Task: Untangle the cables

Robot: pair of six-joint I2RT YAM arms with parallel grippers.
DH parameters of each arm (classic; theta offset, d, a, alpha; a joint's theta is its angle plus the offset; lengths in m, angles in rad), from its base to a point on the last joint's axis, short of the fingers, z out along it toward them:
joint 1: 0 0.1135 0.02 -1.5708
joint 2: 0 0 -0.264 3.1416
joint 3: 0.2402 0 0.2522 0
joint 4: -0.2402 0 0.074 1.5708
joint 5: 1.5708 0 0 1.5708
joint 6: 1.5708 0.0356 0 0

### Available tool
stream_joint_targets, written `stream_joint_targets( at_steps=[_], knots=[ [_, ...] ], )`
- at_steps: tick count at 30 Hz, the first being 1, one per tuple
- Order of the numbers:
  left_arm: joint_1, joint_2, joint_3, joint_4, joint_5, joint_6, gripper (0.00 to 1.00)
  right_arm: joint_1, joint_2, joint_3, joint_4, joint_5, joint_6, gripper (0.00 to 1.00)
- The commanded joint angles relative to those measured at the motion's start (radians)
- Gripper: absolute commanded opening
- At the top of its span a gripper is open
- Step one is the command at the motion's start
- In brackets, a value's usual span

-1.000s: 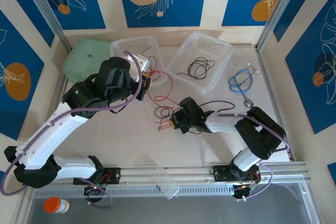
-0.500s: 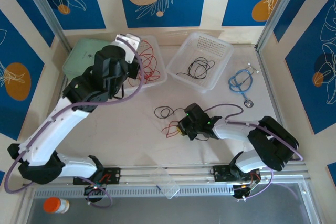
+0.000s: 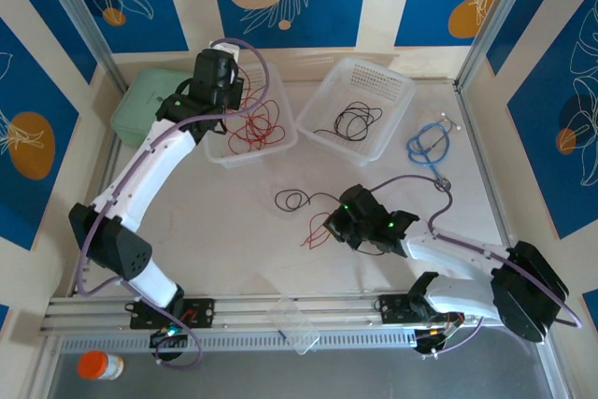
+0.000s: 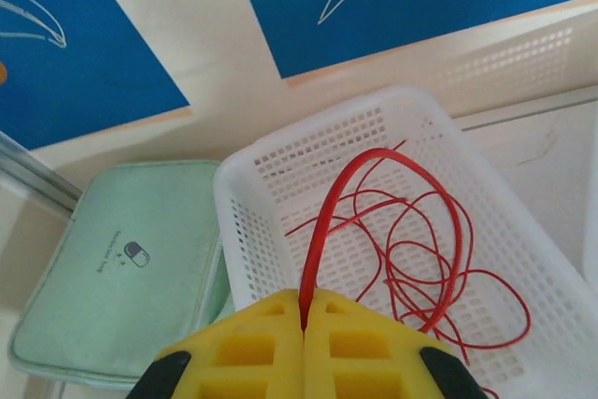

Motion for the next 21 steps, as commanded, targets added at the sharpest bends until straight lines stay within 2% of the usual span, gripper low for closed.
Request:
stream_joint_targets(
  at_steps=[1, 10, 20, 21],
  knots=[
    [0.037, 0.031, -0.023, 0.087, 0.071, -0.037, 0.00, -0.012, -0.062, 0.030, -0.082, 0.005, -0.094, 0.00],
    [0.121, 0.205, -0.049, 0.147, 0.190, -0.123, 0.00, -0.048, -0.187, 0.155, -0.230, -0.033, -0.269, 0.00],
    [0.143, 0.358, -0.088, 0.210, 0.236, -0.186, 0.00, -0.054, -0.204, 0.260, -0.301, -0.079, -0.394, 0.00],
    [0.143, 0.367, -0.095, 0.212, 0.242, -0.195, 0.03, -0.054, -0.204, 0.270, -0.310, -0.078, -0.406, 0.00]
  ],
)
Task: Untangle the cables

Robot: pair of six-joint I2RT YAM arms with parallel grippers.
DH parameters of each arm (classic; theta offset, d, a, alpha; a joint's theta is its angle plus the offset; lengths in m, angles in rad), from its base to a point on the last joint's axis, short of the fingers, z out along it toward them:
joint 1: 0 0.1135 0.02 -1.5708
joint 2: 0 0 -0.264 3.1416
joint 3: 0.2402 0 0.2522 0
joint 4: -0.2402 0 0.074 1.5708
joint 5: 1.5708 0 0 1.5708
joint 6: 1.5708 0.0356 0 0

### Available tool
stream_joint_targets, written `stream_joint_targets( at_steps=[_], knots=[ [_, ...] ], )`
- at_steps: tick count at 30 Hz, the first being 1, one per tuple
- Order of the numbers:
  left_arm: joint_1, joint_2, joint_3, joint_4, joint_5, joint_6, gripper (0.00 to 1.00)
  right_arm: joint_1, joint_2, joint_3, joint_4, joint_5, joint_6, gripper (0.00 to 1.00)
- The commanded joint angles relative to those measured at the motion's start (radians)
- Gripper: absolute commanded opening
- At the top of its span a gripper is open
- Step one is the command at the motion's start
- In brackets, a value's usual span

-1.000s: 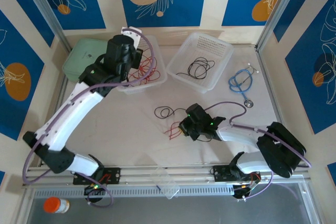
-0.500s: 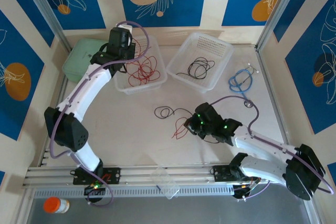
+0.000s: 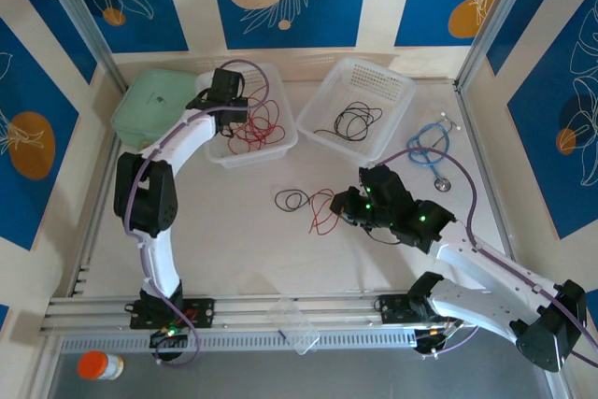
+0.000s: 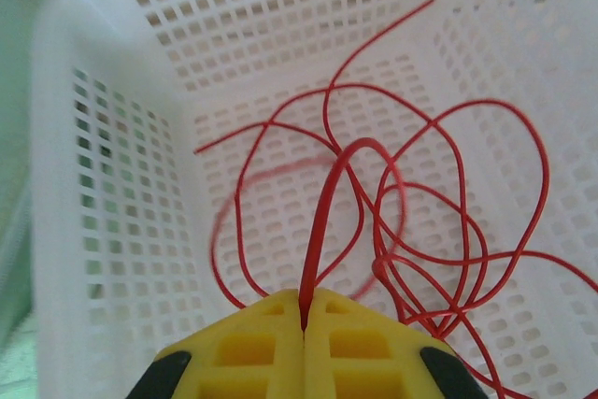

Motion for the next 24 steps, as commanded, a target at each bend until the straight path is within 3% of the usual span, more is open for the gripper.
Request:
stream_joint_targets(
  at_steps=[1, 12, 18, 24],
  knots=[
    [0.013, 0.029, -0.024, 0.044, 0.042, -0.047, 0.07, -0.004, -0.011, 0.051, -0.061, -0.022, -0.079, 0.00],
    [0.014, -0.078, -0.096, 0.065, 0.115, -0.063, 0.53, -0.008, -0.009, 0.140, -0.146, 0.026, -0.206, 0.00],
    [0.012, -0.217, -0.092, 0.030, 0.132, -0.036, 0.68, -0.020, 0.000, 0.161, -0.146, 0.022, -0.298, 0.00],
    [0.002, -0.370, -0.103, -0.055, 0.195, -0.021, 0.91, -0.037, -0.003, 0.178, -0.130, -0.005, -0.405, 0.00]
  ],
)
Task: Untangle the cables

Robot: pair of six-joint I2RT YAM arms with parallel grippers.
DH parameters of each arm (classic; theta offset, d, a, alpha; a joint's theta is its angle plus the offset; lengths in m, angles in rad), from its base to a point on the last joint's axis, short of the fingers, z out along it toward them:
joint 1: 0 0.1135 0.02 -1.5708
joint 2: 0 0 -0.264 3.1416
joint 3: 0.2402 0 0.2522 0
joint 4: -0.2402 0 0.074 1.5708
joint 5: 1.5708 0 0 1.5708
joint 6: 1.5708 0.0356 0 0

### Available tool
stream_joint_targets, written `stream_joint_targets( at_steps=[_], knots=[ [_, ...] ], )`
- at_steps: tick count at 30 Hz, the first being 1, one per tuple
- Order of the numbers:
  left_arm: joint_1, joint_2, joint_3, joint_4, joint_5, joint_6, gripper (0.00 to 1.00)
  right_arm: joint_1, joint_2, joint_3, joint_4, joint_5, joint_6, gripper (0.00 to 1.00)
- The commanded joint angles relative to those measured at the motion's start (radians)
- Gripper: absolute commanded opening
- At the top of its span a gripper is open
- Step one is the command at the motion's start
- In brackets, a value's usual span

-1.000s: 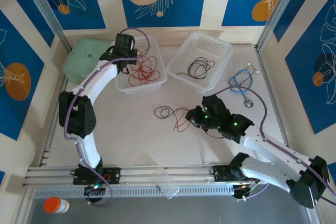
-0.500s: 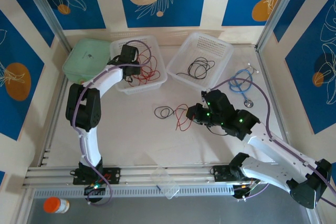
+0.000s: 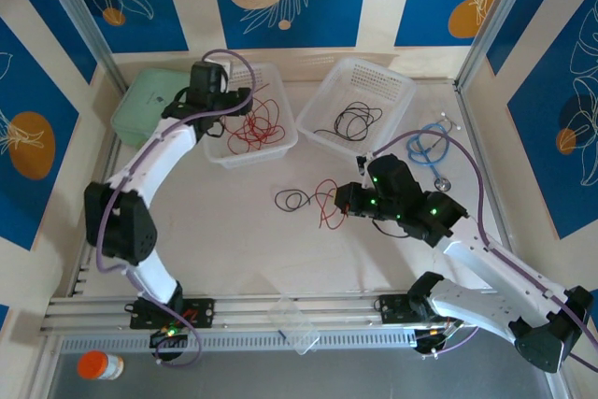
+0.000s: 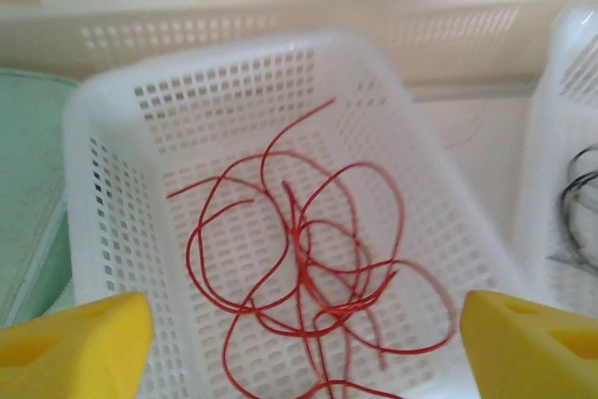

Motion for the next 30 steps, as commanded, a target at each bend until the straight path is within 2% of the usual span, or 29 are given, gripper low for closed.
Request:
stream_joint_targets(
  at_steps=[1, 3, 8, 15, 19, 21, 26, 30],
  knots=[
    [-0.005, -0.088, -0.013, -0.089, 0.067, 0.011, 0.95, -0.013, -0.007, 0.031, 0.007, -0.029, -0.106, 0.00],
    [-0.022, -0.153, -0.063, -0.104, 0.099, 0.010, 0.99, -0.022, -0.005, 0.032, 0.036, -0.057, -0.154, 0.00],
    [-0.045, -0.345, -0.269, -0.064, 0.209, -0.002, 1.00, -0.059, 0.022, 0.050, 0.129, -0.126, -0.284, 0.00],
    [-0.044, -0.582, -0.534, -0.010, 0.289, -0.148, 1.00, -0.123, 0.148, 0.140, 0.230, -0.198, -0.384, 0.00],
    [-0.045, -0.632, -0.634, 0.016, 0.355, -0.210, 0.97, -0.125, 0.180, 0.163, 0.261, -0.190, -0.406, 0.00],
    [-0.046, -0.653, -0.667, 0.026, 0.382, -0.222, 1.00, -0.125, 0.192, 0.174, 0.274, -0.196, -0.410, 0.00],
    [-0.046, -0.701, -0.692, 0.047, 0.429, -0.201, 1.00, -0.125, 0.214, 0.201, 0.285, -0.204, -0.423, 0.00],
    [-0.046, -0.734, -0.703, 0.112, 0.468, -0.196, 1.00, -0.126, 0.256, 0.229, 0.343, -0.263, -0.437, 0.00]
  ],
)
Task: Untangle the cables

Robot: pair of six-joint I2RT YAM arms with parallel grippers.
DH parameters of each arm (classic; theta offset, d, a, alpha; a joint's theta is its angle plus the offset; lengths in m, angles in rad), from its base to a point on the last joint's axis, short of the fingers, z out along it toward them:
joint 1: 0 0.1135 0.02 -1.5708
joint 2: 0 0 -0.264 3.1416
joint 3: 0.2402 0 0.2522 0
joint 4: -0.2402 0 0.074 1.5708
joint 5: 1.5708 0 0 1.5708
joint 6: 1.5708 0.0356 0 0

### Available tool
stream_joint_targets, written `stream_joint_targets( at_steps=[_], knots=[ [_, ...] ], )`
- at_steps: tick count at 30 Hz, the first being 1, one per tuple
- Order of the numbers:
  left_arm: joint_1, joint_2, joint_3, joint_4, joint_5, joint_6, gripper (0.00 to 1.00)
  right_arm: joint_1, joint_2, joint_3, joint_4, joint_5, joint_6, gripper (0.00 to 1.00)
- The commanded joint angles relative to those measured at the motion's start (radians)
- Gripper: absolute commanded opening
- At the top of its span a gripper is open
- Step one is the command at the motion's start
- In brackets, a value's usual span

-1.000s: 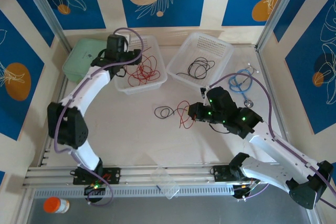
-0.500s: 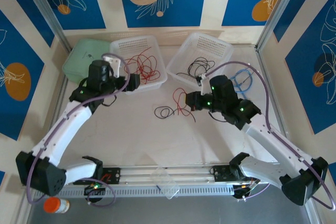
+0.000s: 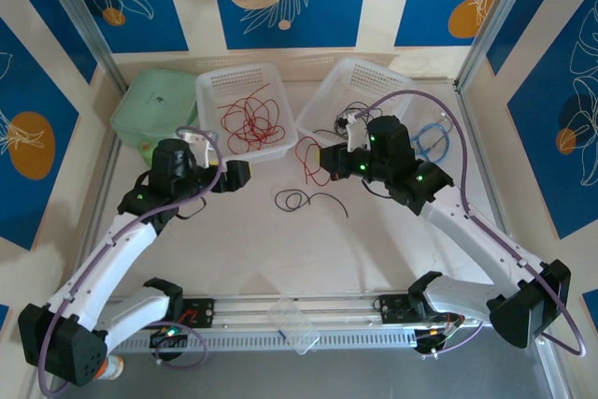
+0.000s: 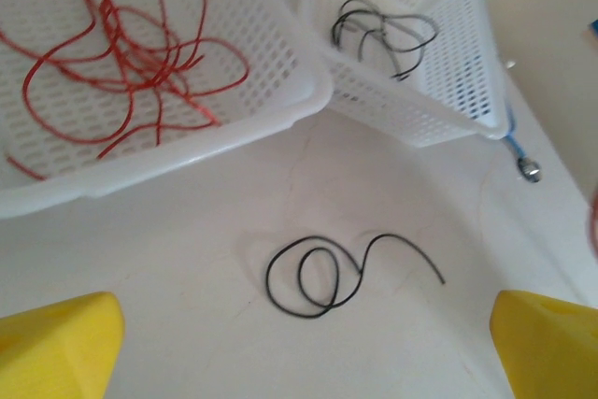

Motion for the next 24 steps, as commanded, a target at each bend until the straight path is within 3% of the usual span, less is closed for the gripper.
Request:
stream_joint_targets(
  at_steps=[1, 9, 24],
  knots=[
    [-0.005, -0.043, -0.013, 0.103, 0.071, -0.010, 1.00, -0.005, 0.047, 0.063, 0.074, -0.072, -0.036, 0.00],
    [0.000, -0.146, -0.164, 0.322, 0.010, -0.144, 1.00, -0.008, 0.256, 0.259, 0.132, -0.114, -0.086, 0.00],
    [-0.001, -0.213, -0.067, 0.056, 0.049, -0.026, 1.00, -0.022, 0.904, 0.823, 0.030, -0.153, -0.235, 0.00]
  ],
)
